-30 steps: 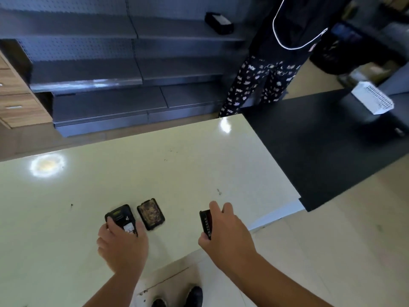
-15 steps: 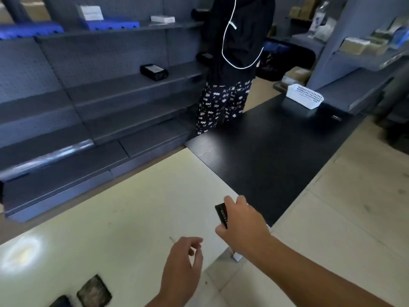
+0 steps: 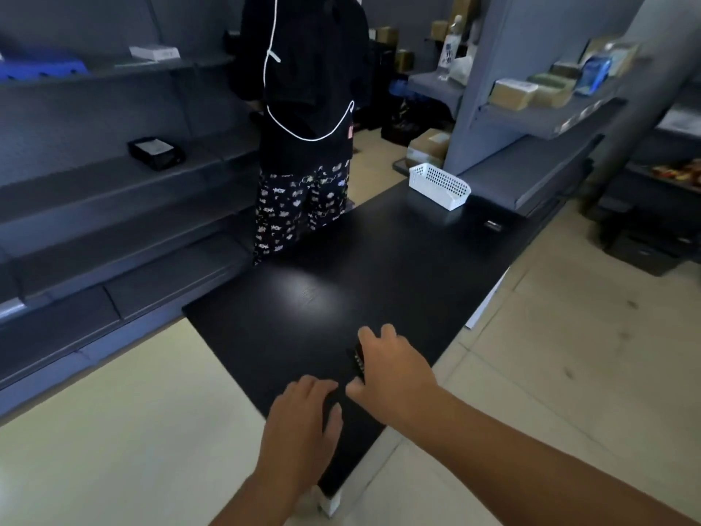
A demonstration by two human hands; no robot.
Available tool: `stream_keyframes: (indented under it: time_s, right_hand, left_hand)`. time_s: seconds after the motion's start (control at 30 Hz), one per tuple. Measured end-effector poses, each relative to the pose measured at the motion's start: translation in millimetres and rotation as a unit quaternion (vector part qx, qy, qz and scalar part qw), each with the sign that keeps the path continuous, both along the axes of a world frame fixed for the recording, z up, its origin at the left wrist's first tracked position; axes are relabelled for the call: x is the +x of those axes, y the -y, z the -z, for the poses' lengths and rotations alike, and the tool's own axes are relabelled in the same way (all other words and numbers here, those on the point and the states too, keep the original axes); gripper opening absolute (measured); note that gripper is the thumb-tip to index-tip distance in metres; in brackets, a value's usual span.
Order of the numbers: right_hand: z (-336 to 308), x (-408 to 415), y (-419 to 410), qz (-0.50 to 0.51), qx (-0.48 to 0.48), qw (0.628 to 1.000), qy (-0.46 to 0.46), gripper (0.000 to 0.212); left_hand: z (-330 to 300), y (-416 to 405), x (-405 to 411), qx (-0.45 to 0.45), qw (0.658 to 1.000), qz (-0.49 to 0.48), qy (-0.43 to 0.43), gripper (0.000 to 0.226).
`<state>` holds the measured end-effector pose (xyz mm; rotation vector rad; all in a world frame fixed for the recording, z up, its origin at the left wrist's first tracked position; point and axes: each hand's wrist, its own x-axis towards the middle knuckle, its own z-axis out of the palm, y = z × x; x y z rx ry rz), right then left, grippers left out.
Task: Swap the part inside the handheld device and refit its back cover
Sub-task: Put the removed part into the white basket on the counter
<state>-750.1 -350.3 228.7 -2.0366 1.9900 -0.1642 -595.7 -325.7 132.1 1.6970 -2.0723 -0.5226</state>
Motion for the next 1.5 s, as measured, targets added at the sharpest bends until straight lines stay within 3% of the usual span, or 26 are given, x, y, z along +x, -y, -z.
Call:
stream_keyframes:
  time_s: [0.63, 0.93, 1.23, 1.5]
  right_hand:
    - [34.1, -251.8, 282.0, 0.003, 0.079, 0.996, -0.034, 0.05]
    - [37.1, -385.4, 374.9, -0.001, 0.062, 0.997, -0.036, 0.048]
    - [28.3, -530.0, 472.9, -0.074, 0.052, 0.996, -0.011, 0.054]
    - [21.4, -593.6, 534.1, -0.107, 0.055, 0.993, 0.002, 0.052]
  left_hand:
    - [15.5, 289.3, -245.0, -0.024, 0.999, -0.032, -0.014, 0.04]
    - [11.7, 373.9, -357.6, -0.053, 0.997, -0.032, 0.039, 0.035]
    - [-8.3, 449.5, -509.0, -0.044, 0.987, -0.135, 0.073, 0.033]
    - [-20.3, 503.8, -573.3, -0.037, 0.98, -0.176, 0.082, 0.034]
